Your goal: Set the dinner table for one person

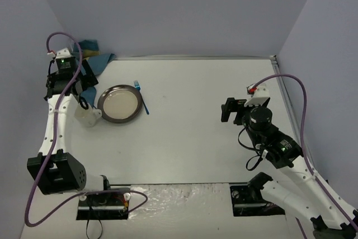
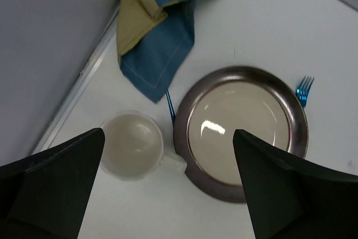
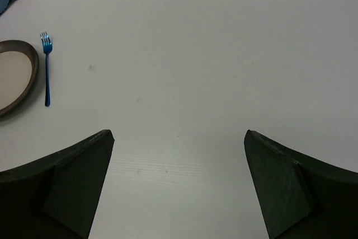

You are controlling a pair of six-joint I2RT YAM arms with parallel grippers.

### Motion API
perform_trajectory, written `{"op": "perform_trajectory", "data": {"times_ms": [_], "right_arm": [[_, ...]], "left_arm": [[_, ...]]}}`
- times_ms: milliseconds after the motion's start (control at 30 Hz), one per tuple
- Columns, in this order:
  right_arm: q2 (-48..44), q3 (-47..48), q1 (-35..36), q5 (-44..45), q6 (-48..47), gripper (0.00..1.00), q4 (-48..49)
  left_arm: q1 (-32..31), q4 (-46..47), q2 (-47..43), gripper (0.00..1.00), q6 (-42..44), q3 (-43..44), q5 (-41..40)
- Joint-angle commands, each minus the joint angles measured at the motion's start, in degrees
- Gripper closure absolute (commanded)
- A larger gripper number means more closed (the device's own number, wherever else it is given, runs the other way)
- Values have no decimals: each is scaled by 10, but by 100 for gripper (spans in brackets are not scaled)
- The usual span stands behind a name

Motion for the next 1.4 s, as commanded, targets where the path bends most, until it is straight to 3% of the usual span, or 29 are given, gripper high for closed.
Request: {"op": "perform_trajectory", "data": {"times_ms": [0, 400, 733, 967, 1133, 1300, 1367], "right_arm": [[41, -4, 3, -37, 11, 0, 95], [165, -5, 1, -97, 4, 0, 171], [256, 8, -2, -162, 6, 0, 202], [269, 10, -3, -166, 5, 0, 207], [266, 7, -3, -166, 6, 0, 208], [257, 4, -3, -165, 8, 0, 206], [251, 2, -3, -165, 9, 0, 207]], "left_arm": [[49, 124, 100, 3, -30, 98, -11], [69, 150, 435, 3, 8, 339, 24], [69, 130, 585, 4, 43, 465, 21], [69, 97, 634, 33, 52, 501, 37], [69, 94, 641, 62, 55, 499, 53], [70, 85, 635, 99, 69, 511, 72], [70, 88, 620, 100, 74, 510, 79]]}}
